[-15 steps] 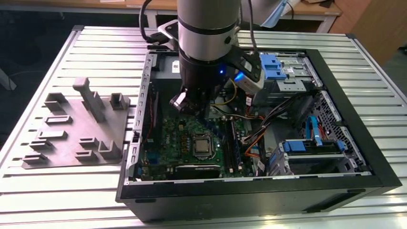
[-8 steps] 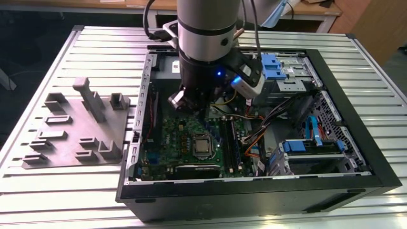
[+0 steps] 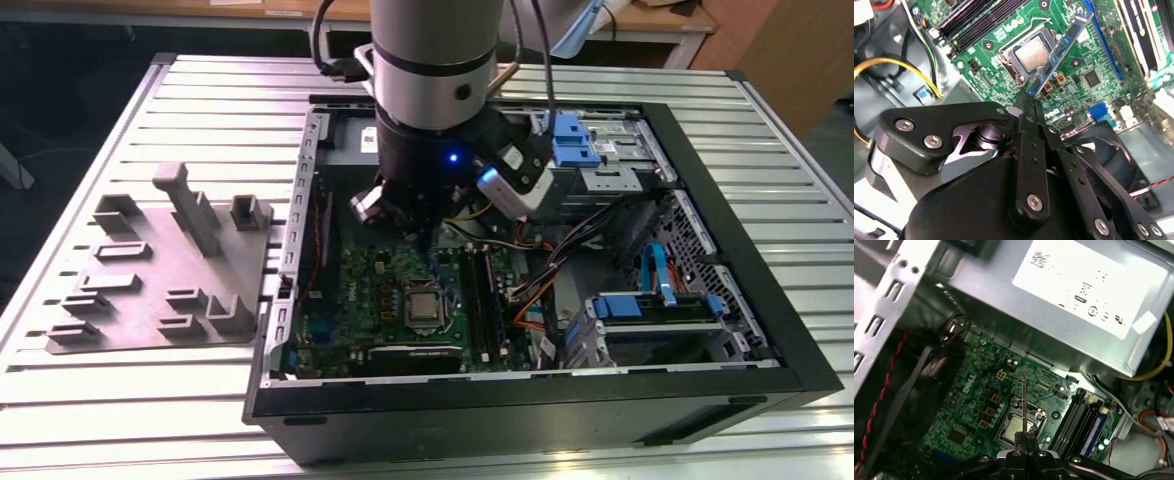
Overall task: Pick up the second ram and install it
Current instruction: 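Insert the second ram into the second slot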
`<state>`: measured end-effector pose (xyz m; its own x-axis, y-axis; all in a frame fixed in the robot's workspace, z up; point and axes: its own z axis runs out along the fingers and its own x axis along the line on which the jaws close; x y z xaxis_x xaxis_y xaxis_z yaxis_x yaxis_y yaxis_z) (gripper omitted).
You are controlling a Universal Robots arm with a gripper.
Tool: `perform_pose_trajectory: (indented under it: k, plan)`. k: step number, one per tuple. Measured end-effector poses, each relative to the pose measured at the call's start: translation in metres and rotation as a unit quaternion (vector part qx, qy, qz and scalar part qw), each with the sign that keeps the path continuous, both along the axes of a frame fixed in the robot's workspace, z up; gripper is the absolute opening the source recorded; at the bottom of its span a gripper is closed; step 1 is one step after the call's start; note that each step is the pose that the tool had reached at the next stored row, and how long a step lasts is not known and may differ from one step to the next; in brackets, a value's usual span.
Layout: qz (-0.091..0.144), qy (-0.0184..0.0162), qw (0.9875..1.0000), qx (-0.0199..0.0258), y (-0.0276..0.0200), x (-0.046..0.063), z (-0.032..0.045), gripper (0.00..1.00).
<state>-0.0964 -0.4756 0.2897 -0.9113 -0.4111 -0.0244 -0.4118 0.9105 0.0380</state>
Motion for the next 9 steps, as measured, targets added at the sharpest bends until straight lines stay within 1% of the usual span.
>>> perform_pose_trajectory:
  k: [3, 5, 7, 9]
  plan:
    - [-0.027, 0.0000, 0.9996, -0.0001, 0.0000, 0.0000, -0.0004, 0.11]
    - [-0.045, 0.0000, 0.9990, 0.0000, 0.0000, 0.0000, -0.0007, 0.11]
    - [-0.064, 0.0000, 0.9980, 0.0000, 0.0000, 0.0000, -0.0010, 0.11]
    - [-0.082, 0.0000, 0.9967, 0.0000, 0.0000, 0.0000, -0.0013, 0.11]
